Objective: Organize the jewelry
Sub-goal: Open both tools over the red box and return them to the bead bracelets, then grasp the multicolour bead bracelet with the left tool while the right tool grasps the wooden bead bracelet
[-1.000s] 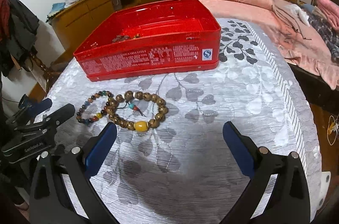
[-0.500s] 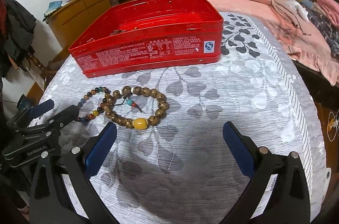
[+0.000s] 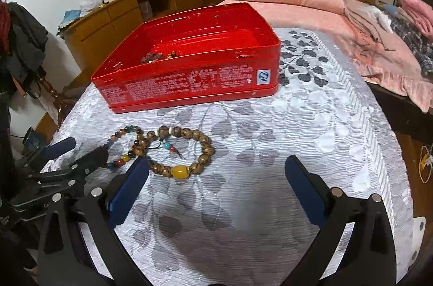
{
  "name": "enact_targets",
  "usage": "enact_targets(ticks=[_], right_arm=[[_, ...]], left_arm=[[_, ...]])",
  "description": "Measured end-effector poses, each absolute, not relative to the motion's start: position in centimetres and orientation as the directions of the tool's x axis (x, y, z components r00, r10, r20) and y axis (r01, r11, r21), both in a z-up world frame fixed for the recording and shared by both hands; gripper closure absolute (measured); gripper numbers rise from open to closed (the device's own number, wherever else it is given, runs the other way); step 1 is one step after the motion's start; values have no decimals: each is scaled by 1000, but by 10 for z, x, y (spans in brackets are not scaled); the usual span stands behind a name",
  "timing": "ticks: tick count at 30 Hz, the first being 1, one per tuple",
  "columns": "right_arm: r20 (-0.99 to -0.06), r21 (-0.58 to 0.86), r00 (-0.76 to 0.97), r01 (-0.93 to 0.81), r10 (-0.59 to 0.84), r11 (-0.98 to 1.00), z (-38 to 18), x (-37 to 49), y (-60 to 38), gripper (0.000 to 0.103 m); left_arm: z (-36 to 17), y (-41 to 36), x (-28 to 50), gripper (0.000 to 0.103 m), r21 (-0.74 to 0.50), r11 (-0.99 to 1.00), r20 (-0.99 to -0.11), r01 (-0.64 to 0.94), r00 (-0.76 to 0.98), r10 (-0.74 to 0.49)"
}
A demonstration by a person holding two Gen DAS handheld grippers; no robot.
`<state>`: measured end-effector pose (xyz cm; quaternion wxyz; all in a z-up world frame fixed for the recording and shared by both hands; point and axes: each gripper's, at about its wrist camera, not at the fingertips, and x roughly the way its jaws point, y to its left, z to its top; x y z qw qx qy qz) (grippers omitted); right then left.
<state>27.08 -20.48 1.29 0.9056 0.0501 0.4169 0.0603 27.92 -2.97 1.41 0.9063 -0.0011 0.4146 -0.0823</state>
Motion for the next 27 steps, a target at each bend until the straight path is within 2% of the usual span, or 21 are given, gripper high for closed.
enact_targets(ticks=[18,20,24,26,27], right_arm=[[-791,134,596,-50,138,990,1,283,-206,6],[-792,134,596,-46,135,990,0,283,-206,6],[-792,132,595,-49,135,990,-2,284,-206,6],[-785,135,603,-61,144,989,-1,283,-205,6],[-782,138,606,-63,148,988,-1,282,-205,6]], left_arm=[[8,-28,287,14,-110,982,-768,154,613,-182],[7,-28,288,29,-106,982,-772,157,609,-181],[6,-29,289,46,-78,985,-776,152,611,-156],[6,-28,288,69,-70,986,-777,148,612,-147],[6,-27,288,76,-83,985,-776,153,610,-160]])
